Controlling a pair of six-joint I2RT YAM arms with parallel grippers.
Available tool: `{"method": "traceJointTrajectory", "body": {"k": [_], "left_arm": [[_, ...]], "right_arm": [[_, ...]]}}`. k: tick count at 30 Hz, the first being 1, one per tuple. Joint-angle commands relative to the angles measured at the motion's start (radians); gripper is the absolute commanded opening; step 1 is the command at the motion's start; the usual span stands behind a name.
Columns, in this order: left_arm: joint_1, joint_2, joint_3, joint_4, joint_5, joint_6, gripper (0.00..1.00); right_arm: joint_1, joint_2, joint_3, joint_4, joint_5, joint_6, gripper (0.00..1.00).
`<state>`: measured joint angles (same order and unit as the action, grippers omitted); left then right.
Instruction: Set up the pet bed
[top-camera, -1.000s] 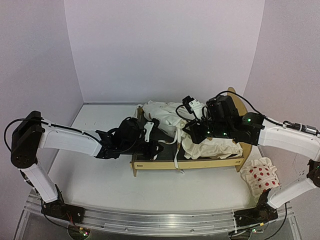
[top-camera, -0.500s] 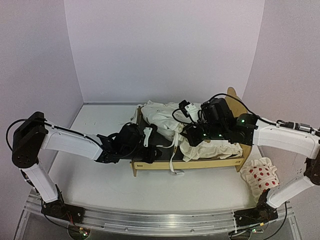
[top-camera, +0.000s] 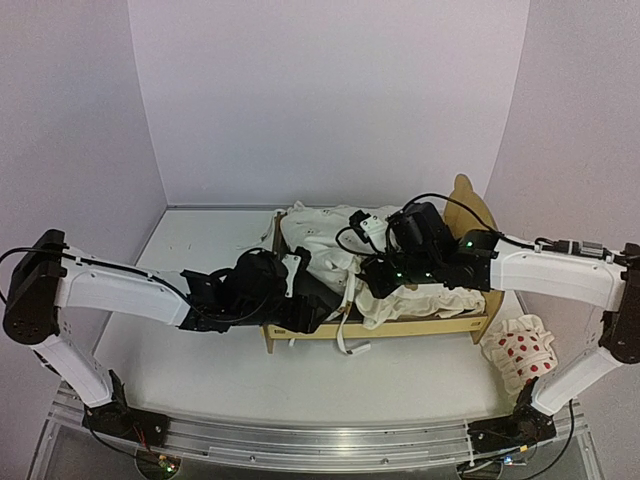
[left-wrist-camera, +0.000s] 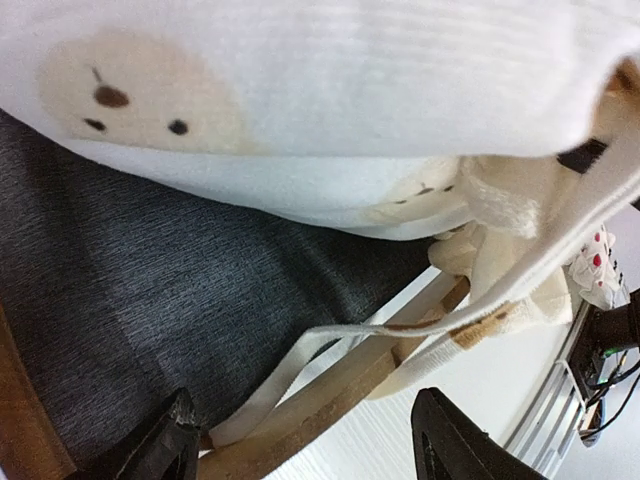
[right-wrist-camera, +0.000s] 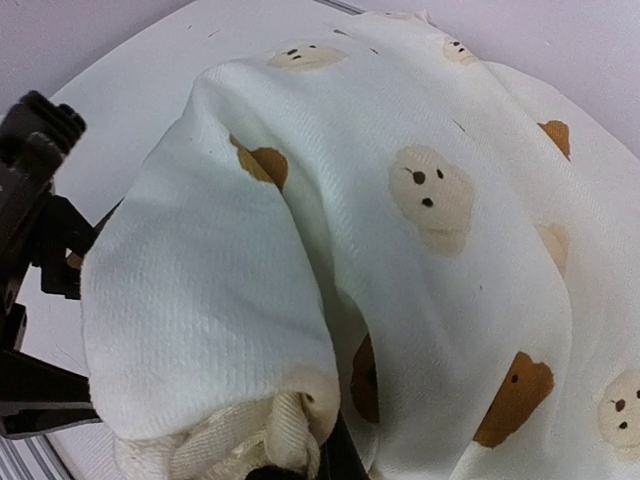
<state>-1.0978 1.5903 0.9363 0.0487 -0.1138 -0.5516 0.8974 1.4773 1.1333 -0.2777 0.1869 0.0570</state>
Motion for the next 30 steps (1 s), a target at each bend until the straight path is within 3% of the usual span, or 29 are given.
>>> {"method": "traceJointTrajectory", "body": {"k": [1,6,11,19,25,30], "left_arm": [[-0.055,-0.090,0.046,-0.152,-0.120,0.001,0.72],[-0.157,-0.138,0.027,-0.305,-0.218,-0.025,0.66],[-0.226,-0.144,-0.052,-0.341,-0.235,-0.102,0.61],[-0.254,-0.102,-0.252,0.008,-0.319,-0.119,0.63],[-0.256,0.022,-0.258,0.132,-0.398,-0.149,0.61],[-0.254,0.097,-0.224,0.113,-0.487,-0.146,0.60]], "right_arm": [[-0.005,0.019,0.044,0.001,0.029,0.006,0.00],[-0.005,0.034,0.055,-0.015,0.053,0.009,0.00],[-0.005,0.059,0.069,-0.029,0.068,0.022,0.00],[-0.005,0.077,0.086,-0.046,0.036,0.032,0.00],[-0.005,0.072,0.081,-0.047,0.035,0.030,0.00],[-0.005,0.064,0.072,-0.046,0.034,0.030,0.00]]}}
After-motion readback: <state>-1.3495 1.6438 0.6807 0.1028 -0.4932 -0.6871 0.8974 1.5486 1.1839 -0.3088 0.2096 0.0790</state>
